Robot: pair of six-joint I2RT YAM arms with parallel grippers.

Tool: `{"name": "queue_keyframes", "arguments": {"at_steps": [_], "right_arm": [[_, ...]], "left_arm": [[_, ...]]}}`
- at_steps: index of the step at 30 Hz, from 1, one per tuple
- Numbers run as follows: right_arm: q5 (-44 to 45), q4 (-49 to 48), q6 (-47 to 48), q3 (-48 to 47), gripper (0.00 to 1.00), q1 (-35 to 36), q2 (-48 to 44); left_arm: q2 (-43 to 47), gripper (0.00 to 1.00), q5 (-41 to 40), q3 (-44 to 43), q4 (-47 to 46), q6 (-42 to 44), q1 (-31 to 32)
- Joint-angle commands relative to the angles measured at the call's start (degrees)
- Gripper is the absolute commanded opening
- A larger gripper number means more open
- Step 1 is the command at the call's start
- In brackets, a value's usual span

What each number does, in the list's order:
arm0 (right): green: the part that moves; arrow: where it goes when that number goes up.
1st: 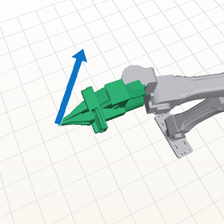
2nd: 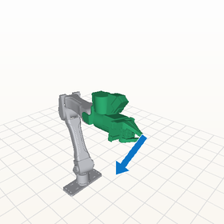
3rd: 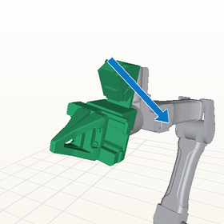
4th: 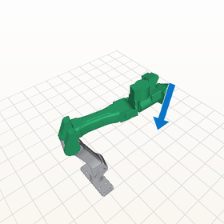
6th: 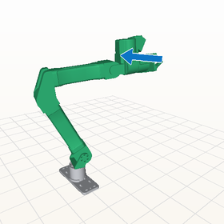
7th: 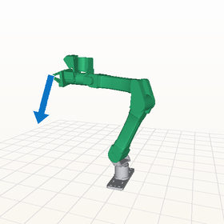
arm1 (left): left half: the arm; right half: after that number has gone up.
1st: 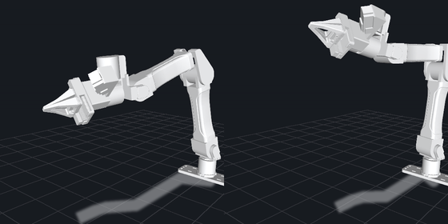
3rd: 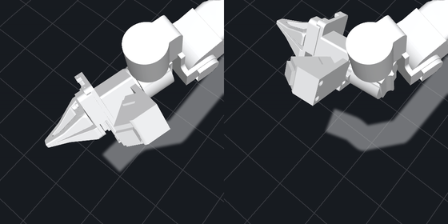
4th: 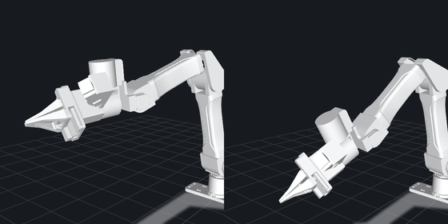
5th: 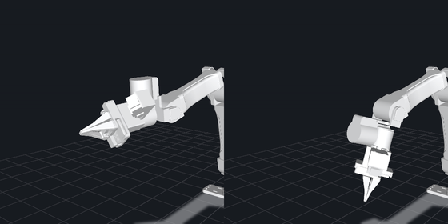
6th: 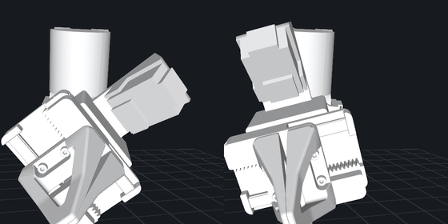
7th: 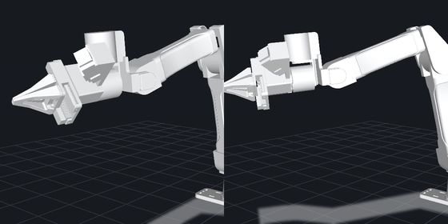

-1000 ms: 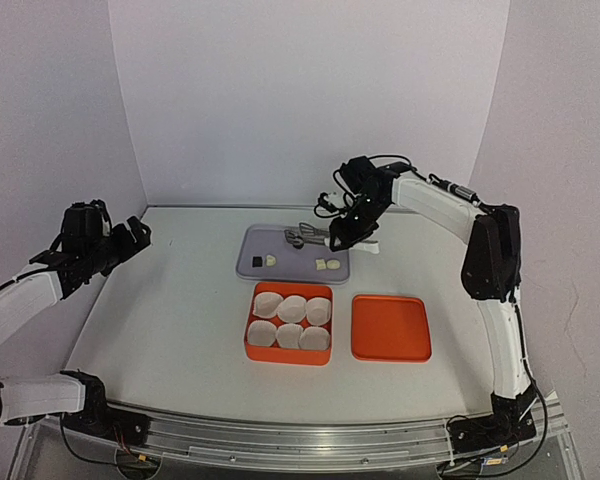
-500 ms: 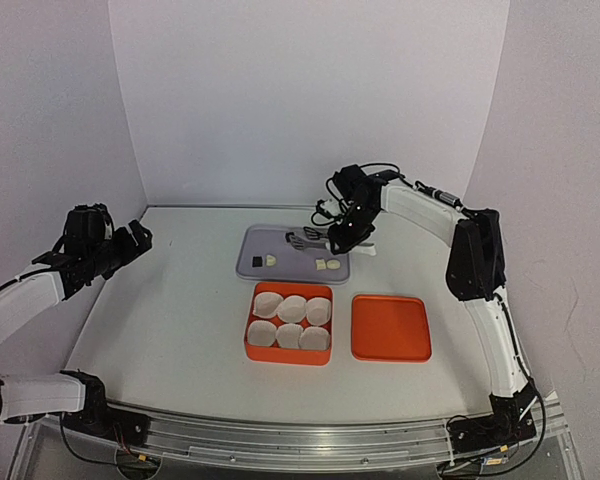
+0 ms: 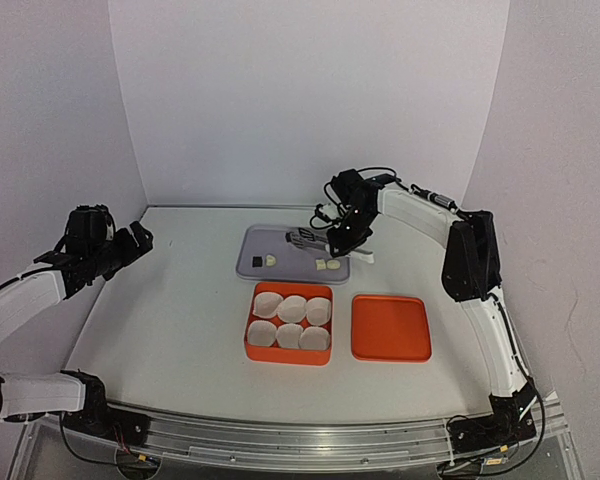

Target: Pack the chocolate

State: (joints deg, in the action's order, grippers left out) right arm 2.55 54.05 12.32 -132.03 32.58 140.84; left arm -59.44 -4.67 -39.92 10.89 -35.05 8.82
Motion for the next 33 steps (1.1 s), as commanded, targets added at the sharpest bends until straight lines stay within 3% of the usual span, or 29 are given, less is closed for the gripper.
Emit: {"name": "queue_keyframes", "arguments": {"at_steps": [1, 15, 23, 33], "right_arm": [[-1.0, -0.4, -0.3, -2.1, 0.27, 0.5, -0.1], [3.1, -0.8, 2.8, 1.4, 0.11, 2.3, -7.0], [-0.1, -4.2, 2.6, 11.8, 0.07, 2.7, -17.5], [-5.3, -5.4, 2.0, 29.6, 0.06, 5.2, -33.8]], "left_arm": [[0.5, 1.0, -0.4, 0.1, -1.7, -0.5, -0.1], [0.9, 1.0, 0.3, 0.5, -2.7, -1.3, -0.1], [-2.9, 1.0, 6.7, -0.1, -4.5, -0.5, -0.1], [-8.3, 1.0, 18.0, 0.8, -13.4, -0.1, 0.1]]}}
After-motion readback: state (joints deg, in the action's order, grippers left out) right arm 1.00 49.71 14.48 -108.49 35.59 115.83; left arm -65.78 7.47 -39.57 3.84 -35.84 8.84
